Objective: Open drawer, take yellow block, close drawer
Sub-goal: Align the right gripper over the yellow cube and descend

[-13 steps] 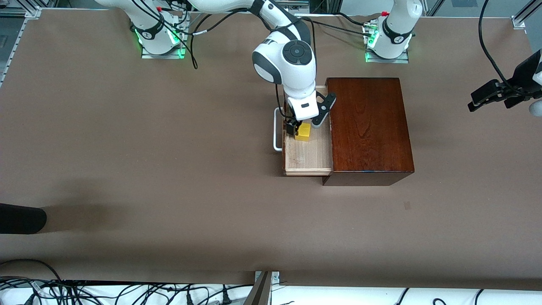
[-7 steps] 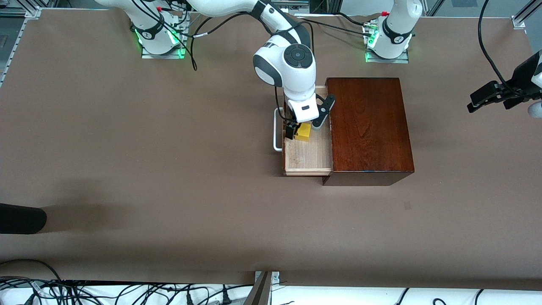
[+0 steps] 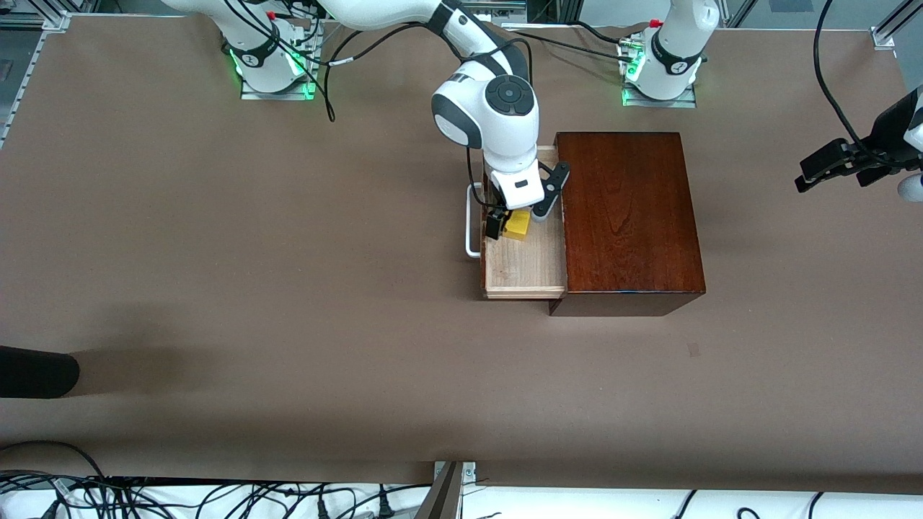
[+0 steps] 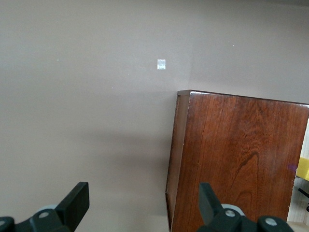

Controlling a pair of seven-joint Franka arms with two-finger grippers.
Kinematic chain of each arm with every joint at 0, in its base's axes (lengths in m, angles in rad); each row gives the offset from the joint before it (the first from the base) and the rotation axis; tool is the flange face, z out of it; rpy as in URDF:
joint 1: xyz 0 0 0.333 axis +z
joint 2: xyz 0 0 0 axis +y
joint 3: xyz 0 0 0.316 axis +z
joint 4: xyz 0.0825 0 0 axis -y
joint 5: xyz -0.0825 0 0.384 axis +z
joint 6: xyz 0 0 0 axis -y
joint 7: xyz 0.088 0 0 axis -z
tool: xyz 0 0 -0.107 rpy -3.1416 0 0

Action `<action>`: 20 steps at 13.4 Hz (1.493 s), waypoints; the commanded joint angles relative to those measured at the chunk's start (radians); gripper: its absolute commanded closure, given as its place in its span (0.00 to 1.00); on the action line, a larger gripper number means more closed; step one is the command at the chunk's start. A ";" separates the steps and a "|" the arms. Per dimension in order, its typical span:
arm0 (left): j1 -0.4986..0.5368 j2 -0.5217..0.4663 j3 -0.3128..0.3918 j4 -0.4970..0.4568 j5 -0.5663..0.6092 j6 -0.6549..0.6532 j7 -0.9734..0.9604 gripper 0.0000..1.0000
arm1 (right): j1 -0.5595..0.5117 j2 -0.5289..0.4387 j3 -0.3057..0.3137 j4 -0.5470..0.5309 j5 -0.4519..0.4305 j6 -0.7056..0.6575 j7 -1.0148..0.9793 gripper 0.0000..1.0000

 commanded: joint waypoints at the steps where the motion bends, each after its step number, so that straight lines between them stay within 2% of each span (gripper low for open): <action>1: 0.012 0.017 -0.005 0.030 -0.028 -0.002 0.023 0.00 | 0.012 0.013 -0.005 0.032 -0.014 -0.060 0.007 0.00; 5: 0.012 0.017 -0.005 0.030 -0.028 -0.002 0.023 0.00 | 0.012 0.008 -0.002 0.110 -0.014 -0.142 0.015 0.00; 7: 0.012 0.017 -0.005 0.030 -0.028 -0.002 0.023 0.00 | 0.012 0.008 -0.007 0.113 -0.014 -0.153 0.015 0.00; 15: 0.012 0.017 -0.005 0.030 -0.028 -0.002 0.023 0.00 | 0.005 0.019 -0.013 0.116 -0.015 -0.068 -0.001 0.00; 20: 0.012 0.017 -0.005 0.030 -0.028 -0.002 0.023 0.00 | 0.006 0.059 -0.011 0.115 -0.038 -0.021 -0.002 0.00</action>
